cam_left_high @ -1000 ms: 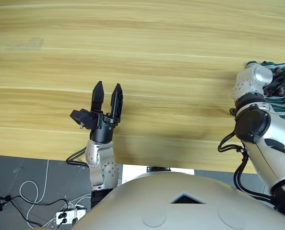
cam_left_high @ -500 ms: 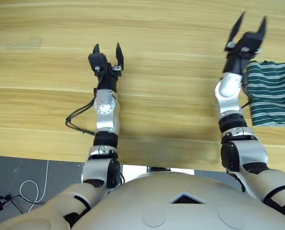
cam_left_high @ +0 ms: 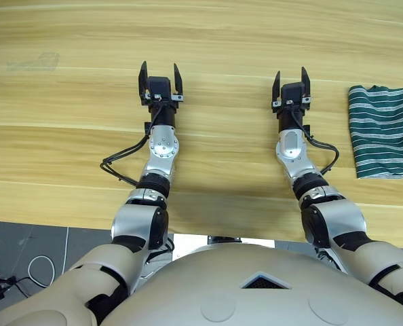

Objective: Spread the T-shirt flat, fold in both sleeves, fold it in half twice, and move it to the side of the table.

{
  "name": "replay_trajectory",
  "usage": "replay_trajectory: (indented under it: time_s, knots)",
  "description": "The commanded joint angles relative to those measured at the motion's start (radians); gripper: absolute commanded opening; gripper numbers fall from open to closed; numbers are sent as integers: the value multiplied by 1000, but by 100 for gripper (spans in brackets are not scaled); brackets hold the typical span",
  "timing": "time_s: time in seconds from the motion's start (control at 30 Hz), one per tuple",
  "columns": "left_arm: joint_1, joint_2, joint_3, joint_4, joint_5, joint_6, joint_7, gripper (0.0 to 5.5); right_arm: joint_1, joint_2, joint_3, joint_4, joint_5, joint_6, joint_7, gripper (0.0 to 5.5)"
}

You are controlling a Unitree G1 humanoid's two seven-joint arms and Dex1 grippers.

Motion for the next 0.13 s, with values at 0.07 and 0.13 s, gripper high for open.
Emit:
replay_trajectory:
  time_s: [0.07,0.13]
  knots:
    - [52,-20,-9,-70,-32,-7,-65,360,50,-28,25,-53,-12,-9,56,297]
    - [69,-28,-12,-97,-39,3,-82,360,69,-35,30,-73,-7,-12,83,323]
